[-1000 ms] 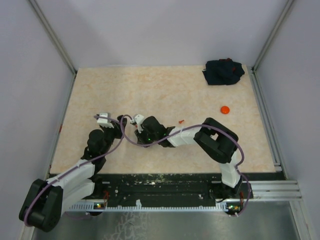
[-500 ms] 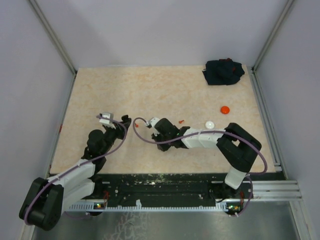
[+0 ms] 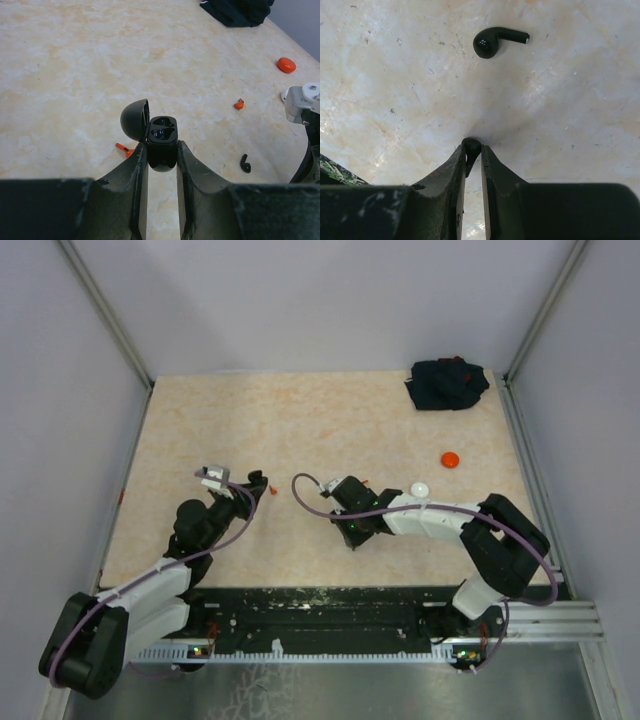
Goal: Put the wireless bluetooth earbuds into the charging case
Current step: Place the earbud at the center of the board, then pick up the earbud from the center of the board, then place the earbud in the charging case.
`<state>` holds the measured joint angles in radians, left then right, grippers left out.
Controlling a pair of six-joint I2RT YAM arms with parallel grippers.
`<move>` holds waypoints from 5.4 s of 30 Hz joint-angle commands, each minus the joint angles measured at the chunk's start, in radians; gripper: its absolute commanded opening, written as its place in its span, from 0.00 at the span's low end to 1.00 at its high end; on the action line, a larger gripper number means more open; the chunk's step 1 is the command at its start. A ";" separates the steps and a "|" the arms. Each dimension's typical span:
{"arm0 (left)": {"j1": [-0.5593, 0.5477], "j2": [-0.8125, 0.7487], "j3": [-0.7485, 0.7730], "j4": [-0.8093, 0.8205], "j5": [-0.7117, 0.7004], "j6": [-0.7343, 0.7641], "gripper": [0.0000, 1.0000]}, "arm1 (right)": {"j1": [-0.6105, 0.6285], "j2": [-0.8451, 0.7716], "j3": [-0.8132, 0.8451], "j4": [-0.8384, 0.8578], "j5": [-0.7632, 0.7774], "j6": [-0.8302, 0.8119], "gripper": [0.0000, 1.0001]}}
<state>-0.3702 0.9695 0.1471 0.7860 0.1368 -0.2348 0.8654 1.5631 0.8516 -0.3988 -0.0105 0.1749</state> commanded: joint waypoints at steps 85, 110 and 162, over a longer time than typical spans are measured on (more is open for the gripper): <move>0.005 0.102 0.011 0.170 0.247 -0.042 0.00 | 0.071 -0.092 0.116 -0.038 0.265 0.299 0.13; -0.011 0.283 0.083 0.593 0.736 -0.177 0.00 | 0.164 -0.371 0.102 0.515 0.252 -0.090 0.13; -0.032 0.321 0.009 1.003 0.768 -0.167 0.00 | 0.268 -0.324 0.015 0.690 0.147 -0.174 0.13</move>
<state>-0.3931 1.2961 0.1673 1.5200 0.8898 -0.3893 1.1187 1.2385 0.8726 0.2150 0.1120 0.0101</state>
